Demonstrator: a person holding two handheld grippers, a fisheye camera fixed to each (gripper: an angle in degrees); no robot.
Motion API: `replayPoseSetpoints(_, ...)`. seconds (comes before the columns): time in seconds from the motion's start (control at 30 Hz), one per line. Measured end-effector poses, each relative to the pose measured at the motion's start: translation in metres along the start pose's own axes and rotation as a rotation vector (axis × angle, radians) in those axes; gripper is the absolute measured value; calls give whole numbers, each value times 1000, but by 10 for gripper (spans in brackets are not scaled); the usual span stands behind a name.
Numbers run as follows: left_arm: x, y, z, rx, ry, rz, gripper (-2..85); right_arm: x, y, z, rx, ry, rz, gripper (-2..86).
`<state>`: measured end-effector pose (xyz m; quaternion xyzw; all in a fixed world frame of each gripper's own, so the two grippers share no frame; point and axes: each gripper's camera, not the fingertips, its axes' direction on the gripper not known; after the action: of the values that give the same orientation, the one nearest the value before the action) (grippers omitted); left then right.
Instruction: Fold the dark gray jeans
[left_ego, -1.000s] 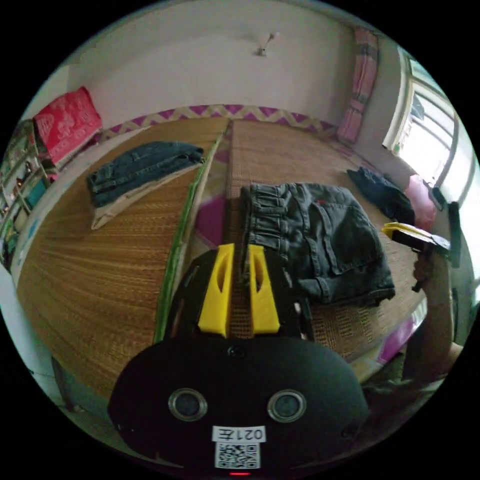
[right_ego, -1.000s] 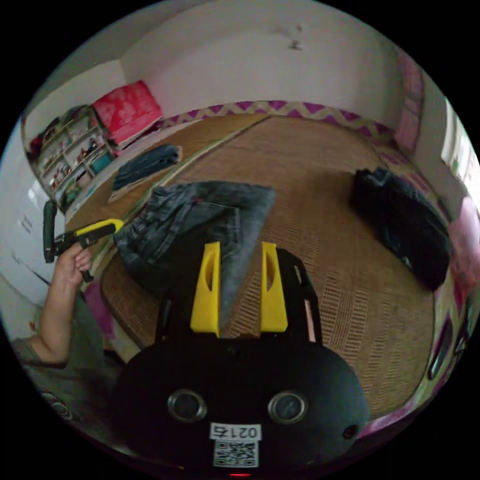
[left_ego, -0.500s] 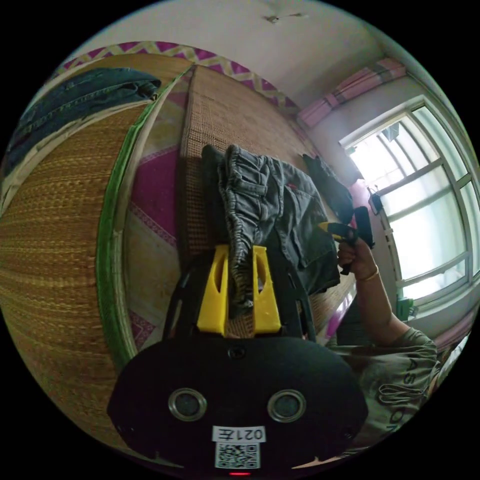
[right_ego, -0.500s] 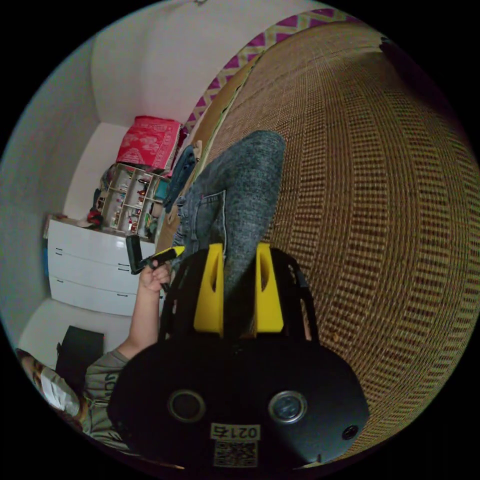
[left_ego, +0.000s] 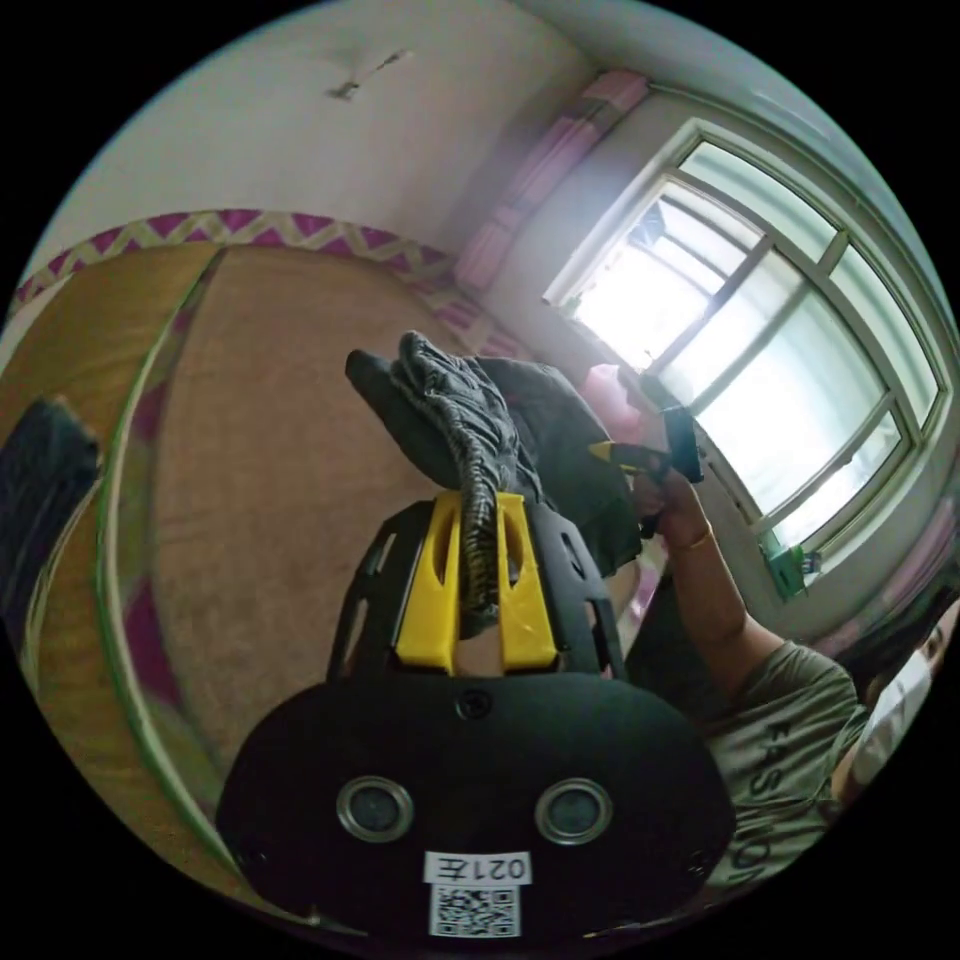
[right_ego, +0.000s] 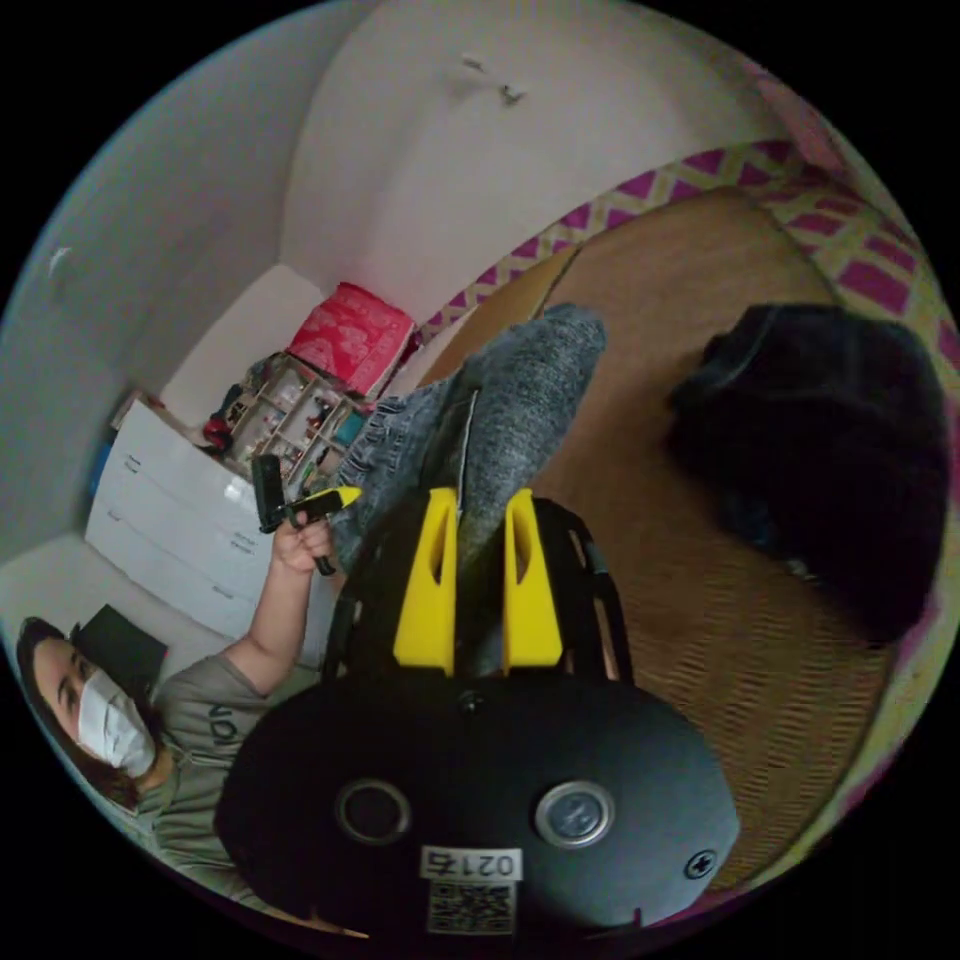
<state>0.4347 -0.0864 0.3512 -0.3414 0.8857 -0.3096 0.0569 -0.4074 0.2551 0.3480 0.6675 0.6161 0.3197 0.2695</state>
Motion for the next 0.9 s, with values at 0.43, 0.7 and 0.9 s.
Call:
replayPoseSetpoints(0.43,40,-106,196,-122,-103,-36,48,136,-57,-83,60,705,236,129)
replayPoseSetpoints(0.7,72,37,113,-142,-218,200,-7,75,36,2,70,668,-116,75)
replayPoseSetpoints(0.9,99,162,17,48,-596,176,-8,-57,136,127,176,677,-546,-6)
